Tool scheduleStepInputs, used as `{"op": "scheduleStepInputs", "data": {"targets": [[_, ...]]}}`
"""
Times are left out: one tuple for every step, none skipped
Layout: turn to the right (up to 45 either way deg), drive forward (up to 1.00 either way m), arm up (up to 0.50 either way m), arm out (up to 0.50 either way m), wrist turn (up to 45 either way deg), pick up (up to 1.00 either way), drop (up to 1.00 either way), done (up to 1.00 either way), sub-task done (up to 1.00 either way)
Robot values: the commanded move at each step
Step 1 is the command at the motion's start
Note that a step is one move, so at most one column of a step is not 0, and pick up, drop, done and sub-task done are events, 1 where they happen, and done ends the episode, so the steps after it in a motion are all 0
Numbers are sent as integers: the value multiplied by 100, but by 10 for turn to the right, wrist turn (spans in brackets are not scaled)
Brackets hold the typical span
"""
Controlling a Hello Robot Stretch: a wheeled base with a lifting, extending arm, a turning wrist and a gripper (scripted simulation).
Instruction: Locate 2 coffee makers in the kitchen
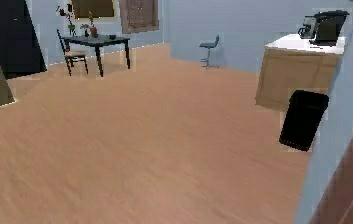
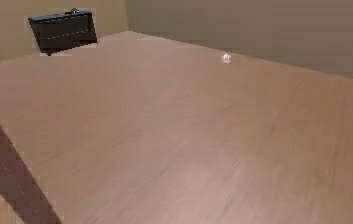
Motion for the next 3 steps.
{"op": "scheduleStepInputs", "data": {"targets": [[0,50,0,0,0,0,0,0,0],[270,0,0,0,0,0,0,0,0],[0,100,0,0,0,0,0,0,0]]}}
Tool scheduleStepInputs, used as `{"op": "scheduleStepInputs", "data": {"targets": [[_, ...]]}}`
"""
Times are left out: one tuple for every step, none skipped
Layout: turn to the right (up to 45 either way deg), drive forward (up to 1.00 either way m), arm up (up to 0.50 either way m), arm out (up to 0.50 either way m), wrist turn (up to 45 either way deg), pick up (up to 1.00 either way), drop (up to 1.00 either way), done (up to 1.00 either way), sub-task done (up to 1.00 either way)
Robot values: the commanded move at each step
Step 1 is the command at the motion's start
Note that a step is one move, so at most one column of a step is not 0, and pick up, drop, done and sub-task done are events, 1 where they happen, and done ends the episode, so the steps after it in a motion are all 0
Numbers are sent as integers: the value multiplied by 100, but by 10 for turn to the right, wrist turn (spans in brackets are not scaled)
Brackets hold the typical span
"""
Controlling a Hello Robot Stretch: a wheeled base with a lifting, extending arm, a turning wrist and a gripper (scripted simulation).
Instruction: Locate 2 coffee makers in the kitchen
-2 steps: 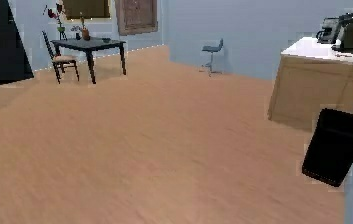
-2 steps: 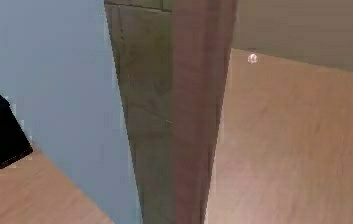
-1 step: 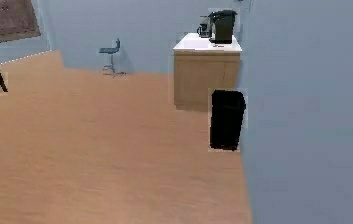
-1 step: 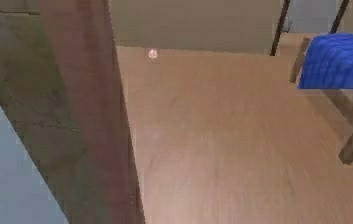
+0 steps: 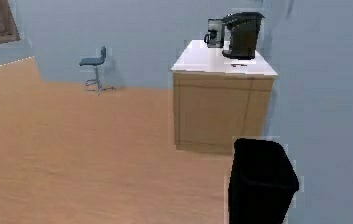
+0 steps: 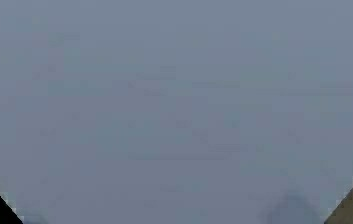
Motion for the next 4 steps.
{"op": "scheduleStepInputs", "data": {"targets": [[0,100,0,0,0,0,0,0,0],[0,40,0,0,0,0,0,0,0],[360,0,0,0,0,0,0,0,0],[0,0,0,0,0,0,0,0,100]]}}
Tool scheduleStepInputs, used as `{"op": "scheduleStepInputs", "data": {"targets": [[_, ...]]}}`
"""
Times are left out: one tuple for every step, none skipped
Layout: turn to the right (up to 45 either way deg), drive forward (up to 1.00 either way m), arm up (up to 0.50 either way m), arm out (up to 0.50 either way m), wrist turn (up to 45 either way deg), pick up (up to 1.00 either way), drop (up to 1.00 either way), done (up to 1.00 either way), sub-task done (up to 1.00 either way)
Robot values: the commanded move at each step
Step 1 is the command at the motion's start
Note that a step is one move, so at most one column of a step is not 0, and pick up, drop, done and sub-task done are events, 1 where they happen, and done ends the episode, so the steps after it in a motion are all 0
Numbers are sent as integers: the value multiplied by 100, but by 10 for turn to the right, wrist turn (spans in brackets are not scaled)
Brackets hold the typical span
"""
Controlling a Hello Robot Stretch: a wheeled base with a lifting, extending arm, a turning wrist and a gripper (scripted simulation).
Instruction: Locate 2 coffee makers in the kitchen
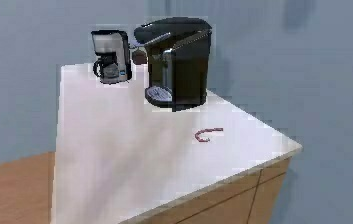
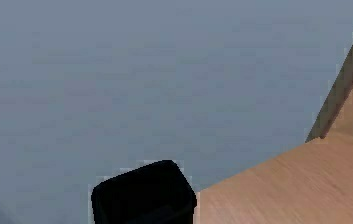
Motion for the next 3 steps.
{"op": "scheduleStepInputs", "data": {"targets": [[-450,0,0,0,0,0,0,0,0],[-450,0,0,0,0,0,0,0,0],[-450,0,0,0,0,0,0,0,0]]}}
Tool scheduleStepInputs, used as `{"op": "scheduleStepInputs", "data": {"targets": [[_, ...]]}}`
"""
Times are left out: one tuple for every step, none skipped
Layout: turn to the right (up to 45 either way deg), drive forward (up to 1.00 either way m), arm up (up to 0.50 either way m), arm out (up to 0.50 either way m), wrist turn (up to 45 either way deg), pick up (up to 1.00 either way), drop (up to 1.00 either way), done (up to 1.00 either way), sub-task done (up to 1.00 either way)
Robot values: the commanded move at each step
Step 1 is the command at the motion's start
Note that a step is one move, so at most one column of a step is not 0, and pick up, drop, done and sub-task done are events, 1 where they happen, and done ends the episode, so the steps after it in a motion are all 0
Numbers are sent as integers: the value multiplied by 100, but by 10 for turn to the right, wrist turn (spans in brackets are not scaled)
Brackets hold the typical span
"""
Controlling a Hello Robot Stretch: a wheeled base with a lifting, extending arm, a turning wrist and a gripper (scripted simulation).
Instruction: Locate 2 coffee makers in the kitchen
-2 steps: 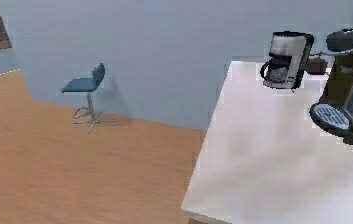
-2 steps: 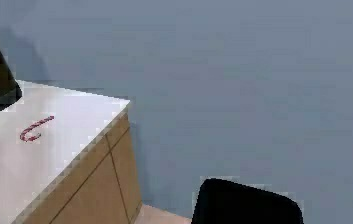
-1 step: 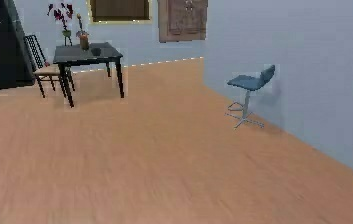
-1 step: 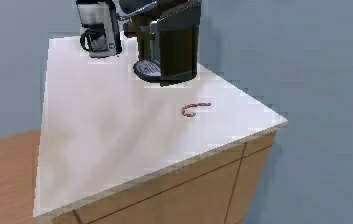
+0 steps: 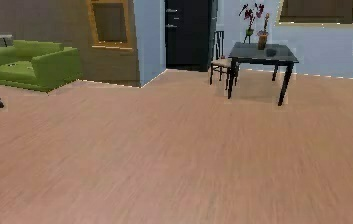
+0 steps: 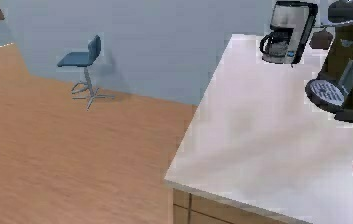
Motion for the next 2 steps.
{"op": "scheduleStepInputs", "data": {"targets": [[-180,0,0,0,0,0,0,0,0],[-30,0,0,0,0,0,0,0,0]]}}
